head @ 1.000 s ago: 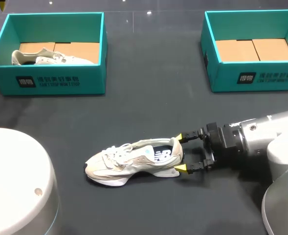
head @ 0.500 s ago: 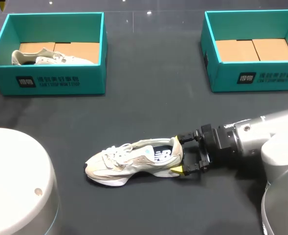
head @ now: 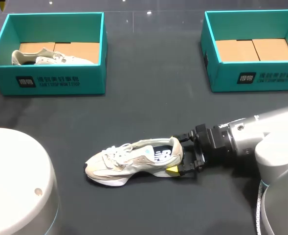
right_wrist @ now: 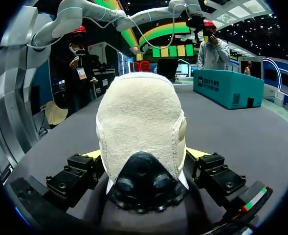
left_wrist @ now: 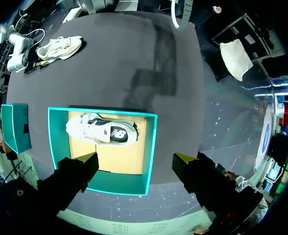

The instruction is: Take the shoe out of the shoebox, open the shoe tongue, remove and reinsert the insole, then place the shoe into the shoebox

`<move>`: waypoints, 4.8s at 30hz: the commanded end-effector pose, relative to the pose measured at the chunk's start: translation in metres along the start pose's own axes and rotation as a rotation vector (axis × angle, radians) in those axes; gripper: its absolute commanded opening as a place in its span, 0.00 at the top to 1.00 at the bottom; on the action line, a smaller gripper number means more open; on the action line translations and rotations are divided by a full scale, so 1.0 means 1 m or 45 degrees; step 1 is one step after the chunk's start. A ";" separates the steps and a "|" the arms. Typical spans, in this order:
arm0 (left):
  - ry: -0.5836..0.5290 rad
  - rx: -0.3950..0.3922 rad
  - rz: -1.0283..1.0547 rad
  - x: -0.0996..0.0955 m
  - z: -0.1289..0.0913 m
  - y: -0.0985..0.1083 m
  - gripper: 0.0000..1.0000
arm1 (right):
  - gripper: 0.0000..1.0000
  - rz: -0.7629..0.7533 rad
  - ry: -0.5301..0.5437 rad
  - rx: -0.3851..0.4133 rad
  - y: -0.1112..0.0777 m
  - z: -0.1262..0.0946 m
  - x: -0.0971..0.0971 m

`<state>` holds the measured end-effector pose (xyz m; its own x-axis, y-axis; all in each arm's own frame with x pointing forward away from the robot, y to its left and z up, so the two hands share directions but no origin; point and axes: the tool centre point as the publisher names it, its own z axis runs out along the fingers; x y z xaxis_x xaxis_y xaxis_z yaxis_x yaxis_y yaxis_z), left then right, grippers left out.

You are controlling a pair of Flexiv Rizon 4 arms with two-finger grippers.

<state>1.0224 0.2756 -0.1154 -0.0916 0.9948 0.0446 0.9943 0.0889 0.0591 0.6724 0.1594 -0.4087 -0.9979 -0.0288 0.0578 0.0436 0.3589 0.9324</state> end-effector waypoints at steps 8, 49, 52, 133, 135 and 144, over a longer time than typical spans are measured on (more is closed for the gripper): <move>0.003 -0.002 0.000 0.000 0.000 -0.001 0.00 | 0.00 0.008 0.005 0.011 0.000 0.009 -0.001; 0.003 -0.002 0.000 0.000 0.000 -0.001 0.00 | 1.00 -0.007 -0.093 0.034 -0.003 -0.006 -0.003; 0.003 -0.002 0.000 0.000 0.000 -0.001 0.00 | 1.00 -0.006 -0.100 0.042 -0.003 -0.009 -0.005; 0.001 0.122 -1.255 -0.092 0.000 -0.151 0.00 | 1.00 0.011 -0.111 0.027 -0.009 -0.010 -0.006; -0.023 0.088 -1.385 -0.101 0.003 -0.168 0.00 | 1.00 0.011 -0.111 0.027 -0.009 -0.010 -0.006; 0.009 0.070 -2.065 -0.142 0.010 -0.226 0.00 | 1.00 0.011 -0.111 0.027 -0.009 -0.010 -0.006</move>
<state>0.8304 0.1270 -0.1410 -0.9730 0.2232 0.0583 0.2217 0.9746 -0.0320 0.6802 0.1466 -0.4143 -0.9979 0.0547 0.0337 0.0518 0.3735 0.9262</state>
